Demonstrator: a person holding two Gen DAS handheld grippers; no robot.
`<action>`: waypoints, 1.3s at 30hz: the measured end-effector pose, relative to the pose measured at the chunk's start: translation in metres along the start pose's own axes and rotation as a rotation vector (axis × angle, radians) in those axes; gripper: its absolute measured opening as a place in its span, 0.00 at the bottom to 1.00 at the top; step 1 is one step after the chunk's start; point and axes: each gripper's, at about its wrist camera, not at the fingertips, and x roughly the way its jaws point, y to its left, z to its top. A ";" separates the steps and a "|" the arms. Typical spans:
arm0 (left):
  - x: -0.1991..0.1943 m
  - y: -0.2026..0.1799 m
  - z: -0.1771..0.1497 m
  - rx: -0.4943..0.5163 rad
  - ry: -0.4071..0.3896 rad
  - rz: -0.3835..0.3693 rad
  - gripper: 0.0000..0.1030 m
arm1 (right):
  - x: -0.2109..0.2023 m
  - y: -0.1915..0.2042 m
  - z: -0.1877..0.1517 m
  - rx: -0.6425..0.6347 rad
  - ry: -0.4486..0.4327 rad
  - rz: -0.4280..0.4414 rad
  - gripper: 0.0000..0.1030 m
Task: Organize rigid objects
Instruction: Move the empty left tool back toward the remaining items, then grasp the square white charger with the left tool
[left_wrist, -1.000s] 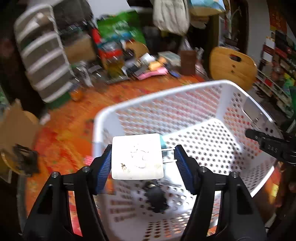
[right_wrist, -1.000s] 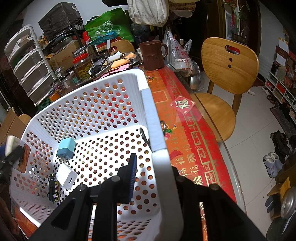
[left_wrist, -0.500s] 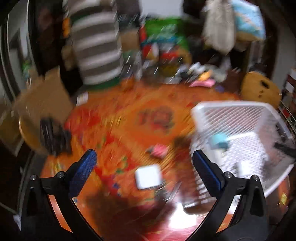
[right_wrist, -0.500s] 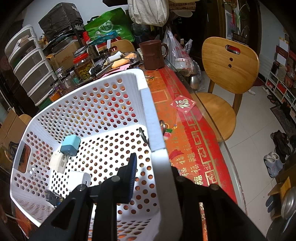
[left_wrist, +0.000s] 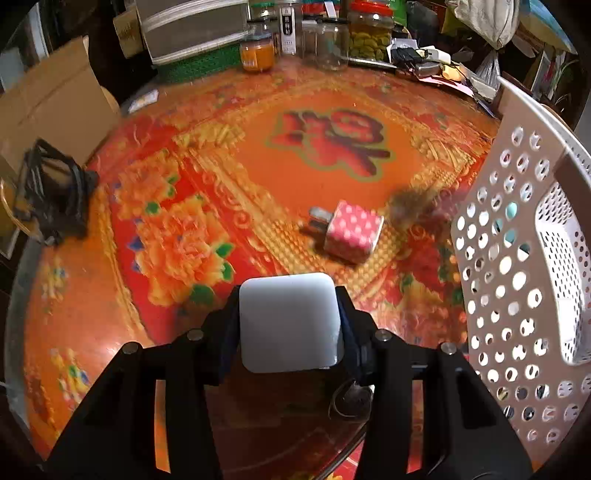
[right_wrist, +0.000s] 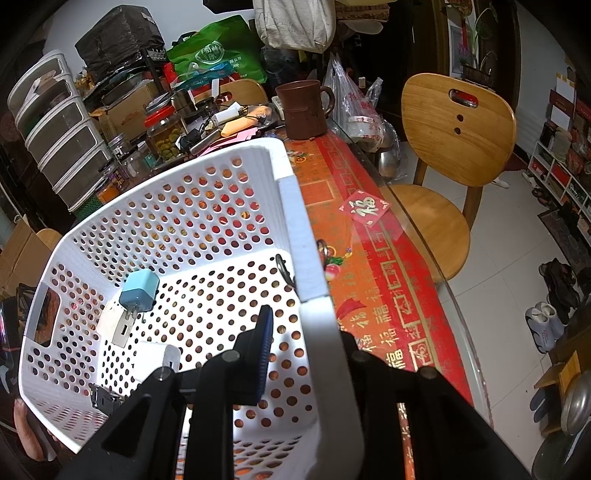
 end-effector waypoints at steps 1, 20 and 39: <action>-0.007 0.000 0.003 0.007 -0.014 0.006 0.43 | 0.000 0.000 0.000 -0.001 0.000 0.001 0.23; -0.173 -0.004 0.028 0.004 -0.305 0.050 0.43 | 0.000 -0.001 0.000 -0.001 -0.002 0.002 0.23; -0.189 -0.073 0.031 0.102 -0.318 0.020 0.43 | 0.000 0.001 0.000 -0.004 -0.003 0.004 0.23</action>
